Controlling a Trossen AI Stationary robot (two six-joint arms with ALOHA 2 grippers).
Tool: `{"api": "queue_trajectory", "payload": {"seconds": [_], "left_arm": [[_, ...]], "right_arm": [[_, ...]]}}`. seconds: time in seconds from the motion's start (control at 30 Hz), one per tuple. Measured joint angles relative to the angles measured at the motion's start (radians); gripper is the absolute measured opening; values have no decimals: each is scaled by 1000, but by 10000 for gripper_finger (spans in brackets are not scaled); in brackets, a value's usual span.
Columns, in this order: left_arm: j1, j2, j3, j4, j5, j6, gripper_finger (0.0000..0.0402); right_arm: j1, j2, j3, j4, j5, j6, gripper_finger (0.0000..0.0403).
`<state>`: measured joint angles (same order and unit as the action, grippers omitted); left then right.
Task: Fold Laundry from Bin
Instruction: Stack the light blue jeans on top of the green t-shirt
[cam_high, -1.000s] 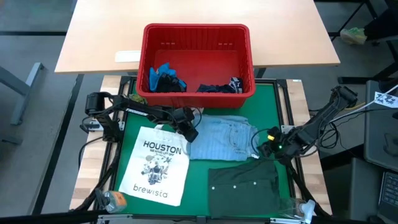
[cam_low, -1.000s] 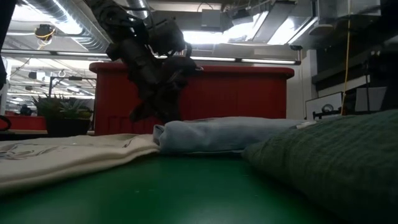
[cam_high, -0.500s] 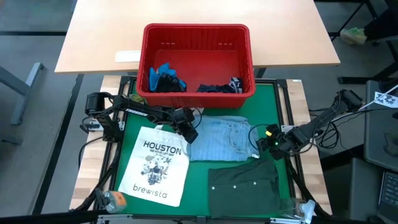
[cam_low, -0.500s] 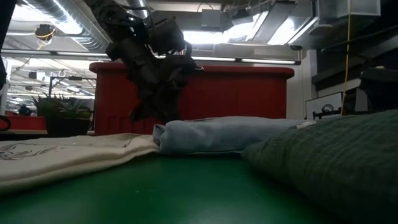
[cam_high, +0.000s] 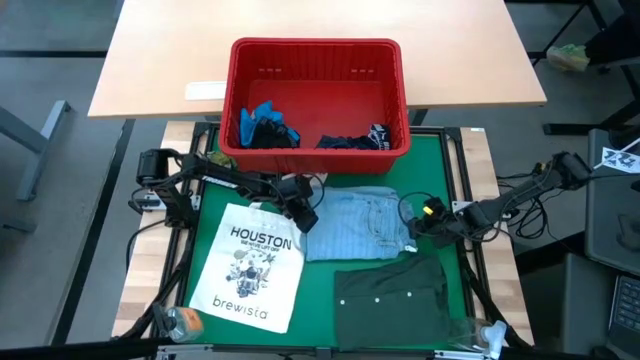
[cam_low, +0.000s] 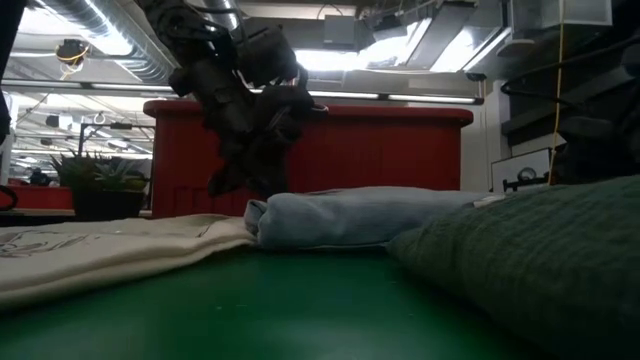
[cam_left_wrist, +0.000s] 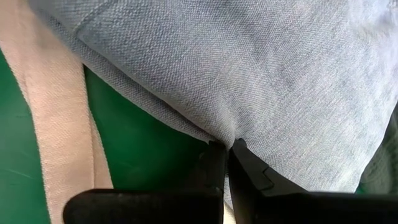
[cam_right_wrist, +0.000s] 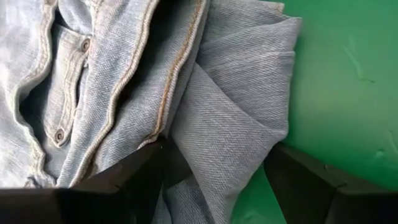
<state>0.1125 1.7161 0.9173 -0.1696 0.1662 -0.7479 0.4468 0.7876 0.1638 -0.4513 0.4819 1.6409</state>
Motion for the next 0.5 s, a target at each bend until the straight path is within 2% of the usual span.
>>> {"api": "queue_trajectory", "payload": {"seconds": [0.3,0.5], "left_arm": [[-10,0,0,2,-21,-1,0],[-10,0,0,4,-22,-1,0]], "right_arm": [[-25,11,-4,56,-21,-91,265],[-23,76,-4,117,-30,-141,217]]}}
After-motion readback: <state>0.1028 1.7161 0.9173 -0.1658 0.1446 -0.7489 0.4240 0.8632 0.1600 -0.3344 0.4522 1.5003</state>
